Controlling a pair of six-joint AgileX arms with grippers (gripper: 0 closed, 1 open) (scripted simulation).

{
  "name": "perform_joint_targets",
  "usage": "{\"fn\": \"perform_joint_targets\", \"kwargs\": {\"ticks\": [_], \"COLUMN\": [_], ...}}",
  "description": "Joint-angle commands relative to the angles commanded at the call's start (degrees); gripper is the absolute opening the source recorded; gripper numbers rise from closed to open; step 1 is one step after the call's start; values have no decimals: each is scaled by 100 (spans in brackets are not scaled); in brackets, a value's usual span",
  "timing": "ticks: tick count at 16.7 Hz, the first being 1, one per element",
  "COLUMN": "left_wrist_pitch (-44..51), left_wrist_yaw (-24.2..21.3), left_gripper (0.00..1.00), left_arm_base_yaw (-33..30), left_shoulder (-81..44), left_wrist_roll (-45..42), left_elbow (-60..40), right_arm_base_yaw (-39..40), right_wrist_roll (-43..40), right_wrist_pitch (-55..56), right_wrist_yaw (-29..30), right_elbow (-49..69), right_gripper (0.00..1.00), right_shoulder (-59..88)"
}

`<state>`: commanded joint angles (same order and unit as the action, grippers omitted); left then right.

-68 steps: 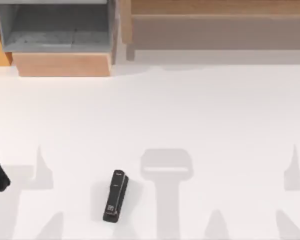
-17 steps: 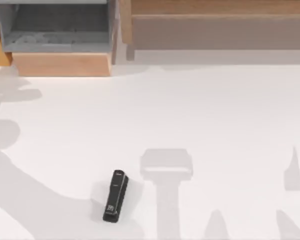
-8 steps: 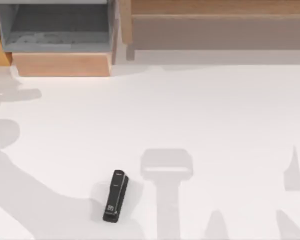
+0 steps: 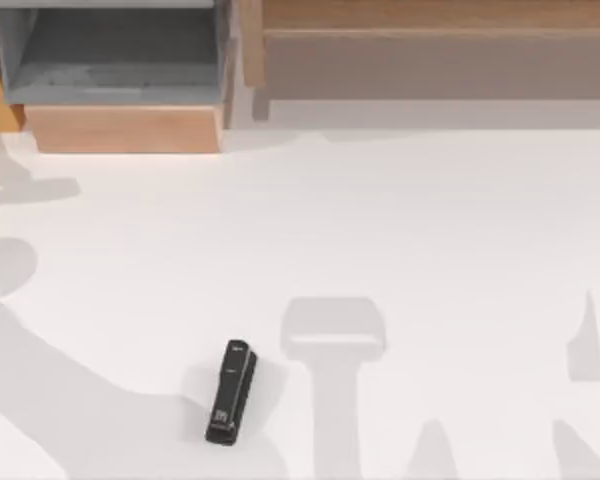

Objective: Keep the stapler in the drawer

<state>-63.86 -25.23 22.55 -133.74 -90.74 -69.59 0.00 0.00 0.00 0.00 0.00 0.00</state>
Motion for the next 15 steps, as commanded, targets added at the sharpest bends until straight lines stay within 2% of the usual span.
{"fn": "perform_joint_targets", "kwargs": {"ticks": [7,15], "left_wrist_pitch": [-8,-763], "left_wrist_yaw": [-20,-379], "left_gripper": [0,0], "left_arm_base_yaw": [58,417], "left_shoulder": [14,657], "left_wrist_roll": [35,11], "left_elbow": [103,1557], "right_arm_base_yaw": [0,0], "right_wrist_roll": [0,0], "right_wrist_pitch": [0,0], "right_wrist_yaw": [0,0], "right_elbow": [0,0], "right_gripper": [100,100], "right_shoulder": [0,0]}}
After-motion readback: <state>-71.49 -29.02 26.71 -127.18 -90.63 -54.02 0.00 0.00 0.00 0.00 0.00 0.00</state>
